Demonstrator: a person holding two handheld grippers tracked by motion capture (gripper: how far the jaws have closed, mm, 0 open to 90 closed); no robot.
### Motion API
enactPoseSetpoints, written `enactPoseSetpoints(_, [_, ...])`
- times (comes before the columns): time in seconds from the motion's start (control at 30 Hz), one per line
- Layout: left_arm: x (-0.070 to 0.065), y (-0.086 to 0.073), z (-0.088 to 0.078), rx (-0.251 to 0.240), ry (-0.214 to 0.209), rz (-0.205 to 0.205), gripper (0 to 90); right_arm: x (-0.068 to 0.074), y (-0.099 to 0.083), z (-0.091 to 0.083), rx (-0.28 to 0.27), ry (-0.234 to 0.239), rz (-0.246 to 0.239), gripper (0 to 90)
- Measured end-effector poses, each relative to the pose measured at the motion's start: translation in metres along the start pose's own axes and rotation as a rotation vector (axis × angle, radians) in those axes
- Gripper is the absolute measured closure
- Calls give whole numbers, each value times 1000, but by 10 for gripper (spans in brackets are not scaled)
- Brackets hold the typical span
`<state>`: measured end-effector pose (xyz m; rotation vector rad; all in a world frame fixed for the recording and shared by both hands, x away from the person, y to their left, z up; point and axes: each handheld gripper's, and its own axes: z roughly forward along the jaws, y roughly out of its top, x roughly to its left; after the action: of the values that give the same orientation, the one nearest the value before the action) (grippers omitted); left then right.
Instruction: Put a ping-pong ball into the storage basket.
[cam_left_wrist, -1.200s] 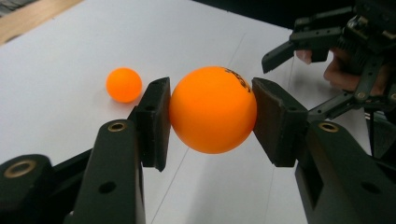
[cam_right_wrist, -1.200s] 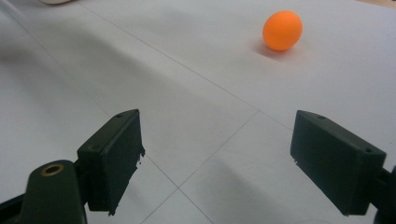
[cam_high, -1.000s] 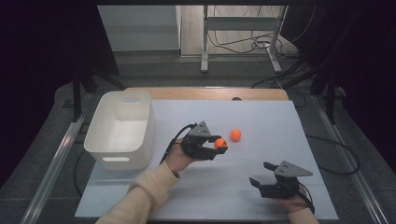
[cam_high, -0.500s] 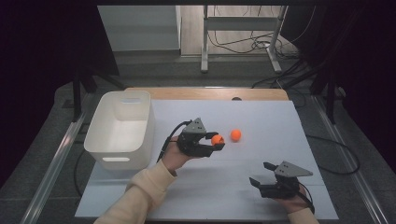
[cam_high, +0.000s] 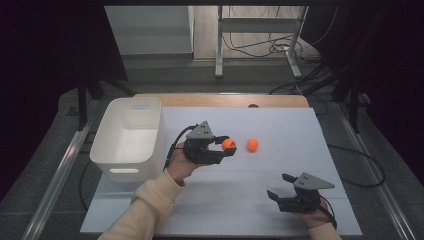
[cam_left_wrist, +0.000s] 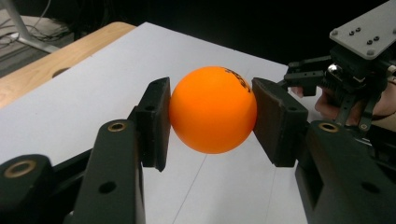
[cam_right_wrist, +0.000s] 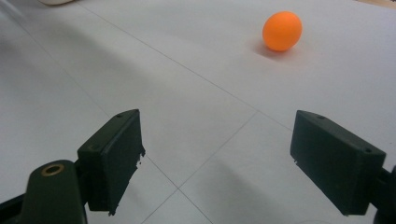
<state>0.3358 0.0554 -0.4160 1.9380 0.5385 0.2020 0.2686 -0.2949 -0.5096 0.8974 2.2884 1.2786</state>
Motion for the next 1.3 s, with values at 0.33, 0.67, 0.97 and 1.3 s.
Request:
enactPoseSetpoints(0.33, [3,4,-14,-37,14,-5,502,0,0,0,0,0,1,174])
enactPoseSetpoints(0.67, [8,6,-24,-59,30,-12,502,0,0,0,4,-2,0,175])
enactPoseSetpoints(0.97, [10,8,-32,-74,50,-21,502,0,0,0,3,-2,0,175])
enactPoseSetpoints(1.3, [14,10,-42,-92,85,-26,501,-1,0,0,5,-3,-2,176])
